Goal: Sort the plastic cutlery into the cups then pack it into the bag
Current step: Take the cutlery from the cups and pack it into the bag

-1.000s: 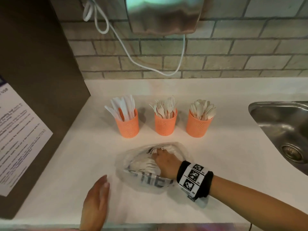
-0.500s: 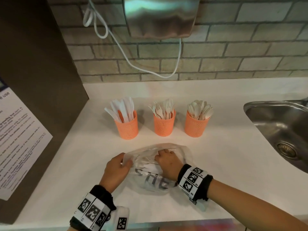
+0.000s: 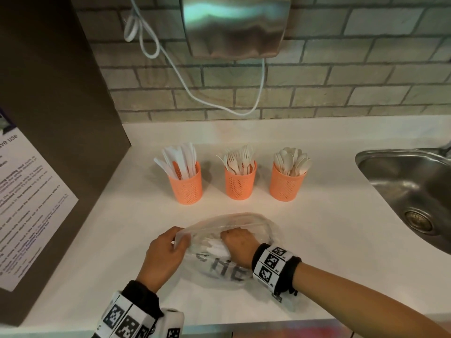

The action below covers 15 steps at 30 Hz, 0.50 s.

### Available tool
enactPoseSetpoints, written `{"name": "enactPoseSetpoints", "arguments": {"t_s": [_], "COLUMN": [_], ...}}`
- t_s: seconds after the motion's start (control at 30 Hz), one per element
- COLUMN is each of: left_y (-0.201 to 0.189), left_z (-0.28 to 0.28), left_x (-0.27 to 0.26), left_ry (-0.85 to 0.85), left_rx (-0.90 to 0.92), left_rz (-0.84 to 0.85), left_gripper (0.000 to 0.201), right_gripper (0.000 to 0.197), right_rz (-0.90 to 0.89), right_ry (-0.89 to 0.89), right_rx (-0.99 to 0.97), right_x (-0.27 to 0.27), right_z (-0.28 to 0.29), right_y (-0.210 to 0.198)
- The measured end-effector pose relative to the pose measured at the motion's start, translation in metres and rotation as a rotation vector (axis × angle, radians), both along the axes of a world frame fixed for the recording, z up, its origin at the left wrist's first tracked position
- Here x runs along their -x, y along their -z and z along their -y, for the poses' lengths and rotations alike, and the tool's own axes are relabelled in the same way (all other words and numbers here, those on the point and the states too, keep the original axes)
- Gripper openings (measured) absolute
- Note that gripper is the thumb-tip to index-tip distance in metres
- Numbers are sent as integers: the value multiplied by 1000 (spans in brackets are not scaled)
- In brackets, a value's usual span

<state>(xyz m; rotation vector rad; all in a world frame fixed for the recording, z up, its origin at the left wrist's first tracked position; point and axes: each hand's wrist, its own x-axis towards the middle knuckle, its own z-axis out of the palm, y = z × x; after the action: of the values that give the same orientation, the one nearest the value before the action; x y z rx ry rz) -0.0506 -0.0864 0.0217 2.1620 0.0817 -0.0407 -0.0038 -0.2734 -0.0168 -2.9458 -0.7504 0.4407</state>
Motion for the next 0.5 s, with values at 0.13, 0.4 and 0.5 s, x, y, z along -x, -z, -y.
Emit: {"name": "enactPoseSetpoints", "arguments": {"t_s": [0.13,0.4,0.5], "left_y": [-2,-5,-2], "left_z": [-1,2,7], "left_x": [-2,-17,-20], "left_ry": [-45,-107,-90], "left_rx": [-53,-363,-405], "left_rz": [-18,2,-42], "left_gripper": [22,26,24], "right_gripper": [30,31,29], "right_rz": [-63,-280,-245], "right_ry": [52,-9,-25], "right_rx": [-106,-300,-457], "right_x": [-1,-5,-8], "right_z": [5,24,31], "right_y": [2,-25,-34]}}
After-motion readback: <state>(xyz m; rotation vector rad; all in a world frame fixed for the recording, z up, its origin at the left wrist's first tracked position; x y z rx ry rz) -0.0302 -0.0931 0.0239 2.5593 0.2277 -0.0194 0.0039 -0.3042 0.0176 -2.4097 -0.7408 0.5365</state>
